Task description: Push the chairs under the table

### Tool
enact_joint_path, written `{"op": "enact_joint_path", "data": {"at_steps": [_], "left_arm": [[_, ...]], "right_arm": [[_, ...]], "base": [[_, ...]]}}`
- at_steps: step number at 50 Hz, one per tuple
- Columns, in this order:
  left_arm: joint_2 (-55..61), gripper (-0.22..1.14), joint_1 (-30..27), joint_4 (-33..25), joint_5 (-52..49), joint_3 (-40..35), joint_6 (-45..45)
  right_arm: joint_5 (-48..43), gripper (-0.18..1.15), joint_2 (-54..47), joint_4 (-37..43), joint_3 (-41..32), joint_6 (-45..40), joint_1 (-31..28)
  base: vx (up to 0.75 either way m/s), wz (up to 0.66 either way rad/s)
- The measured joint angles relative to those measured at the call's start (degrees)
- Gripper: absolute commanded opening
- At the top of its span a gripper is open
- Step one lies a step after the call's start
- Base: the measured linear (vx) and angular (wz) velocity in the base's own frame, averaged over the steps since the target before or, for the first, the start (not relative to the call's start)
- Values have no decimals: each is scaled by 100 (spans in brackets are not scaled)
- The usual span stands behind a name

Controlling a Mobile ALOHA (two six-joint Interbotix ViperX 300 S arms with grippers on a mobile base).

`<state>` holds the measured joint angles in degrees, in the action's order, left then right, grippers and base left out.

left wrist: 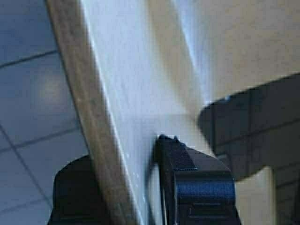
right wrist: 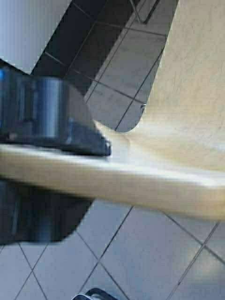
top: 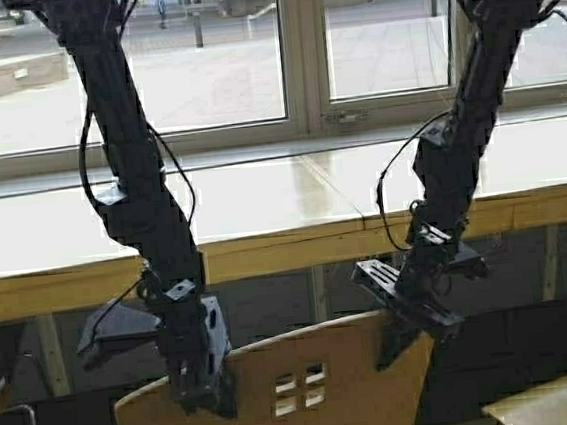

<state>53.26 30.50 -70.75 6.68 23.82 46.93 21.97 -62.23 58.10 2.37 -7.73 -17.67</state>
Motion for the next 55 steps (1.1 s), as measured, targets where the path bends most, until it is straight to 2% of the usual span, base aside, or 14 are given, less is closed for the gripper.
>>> {"op": "enact_joint_path", "data": {"at_steps": [26, 55], "left_arm": [[88, 3, -431, 9, 176, 70, -9], [141, 3, -510, 35, 176, 35, -185]], "right_arm": [[-70, 5, -246, 0, -352, -18, -308], [-97, 5, -264, 0, -352, -18, -404]], "base": [[23, 0], [25, 5]]}}
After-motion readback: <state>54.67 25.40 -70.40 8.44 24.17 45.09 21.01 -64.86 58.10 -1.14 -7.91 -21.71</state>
